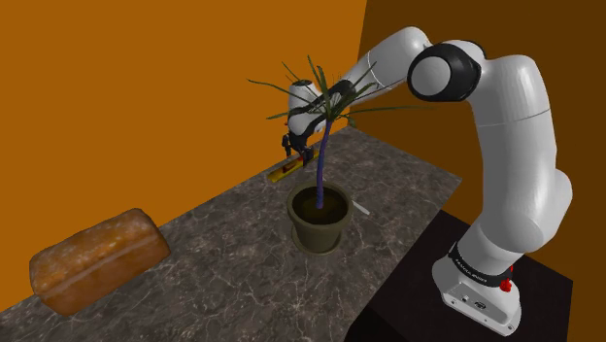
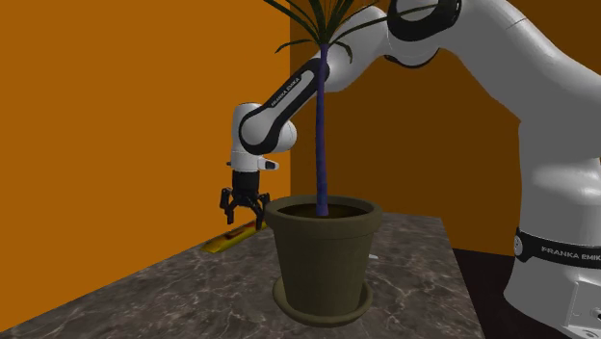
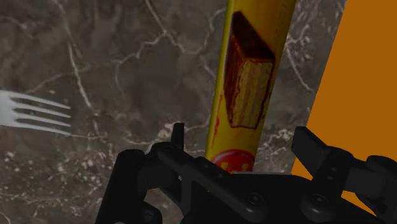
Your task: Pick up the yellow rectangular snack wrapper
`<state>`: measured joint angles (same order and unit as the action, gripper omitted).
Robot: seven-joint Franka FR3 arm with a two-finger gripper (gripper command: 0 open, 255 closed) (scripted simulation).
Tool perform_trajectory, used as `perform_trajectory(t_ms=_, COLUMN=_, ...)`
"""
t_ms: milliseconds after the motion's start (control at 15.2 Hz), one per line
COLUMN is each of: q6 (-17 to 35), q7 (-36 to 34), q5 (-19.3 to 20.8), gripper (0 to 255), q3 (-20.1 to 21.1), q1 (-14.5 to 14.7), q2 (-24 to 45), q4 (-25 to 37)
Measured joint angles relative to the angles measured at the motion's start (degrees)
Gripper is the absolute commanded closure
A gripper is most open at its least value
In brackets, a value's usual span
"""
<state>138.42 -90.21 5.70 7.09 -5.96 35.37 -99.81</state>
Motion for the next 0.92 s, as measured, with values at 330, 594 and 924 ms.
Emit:
perform_trajectory(t_ms=330, q6=1.65, q7=-0.11, q5=0.25, gripper=255, q3=-0.24, q1=0.10, q2=1.85, q4=0.20)
perform_trajectory(t_ms=594, q6=1.33, q7=-0.12, q5=0.25, gripper=255, q3=-0.24, q1=0.09, q2=1.63, q4=0.09)
perform_trajectory(t_ms=924, q6=1.45, q7=-0.14, q5=0.26, gripper=255, q3=-0.25, q1=0.11, q2=1.68, q4=0.15)
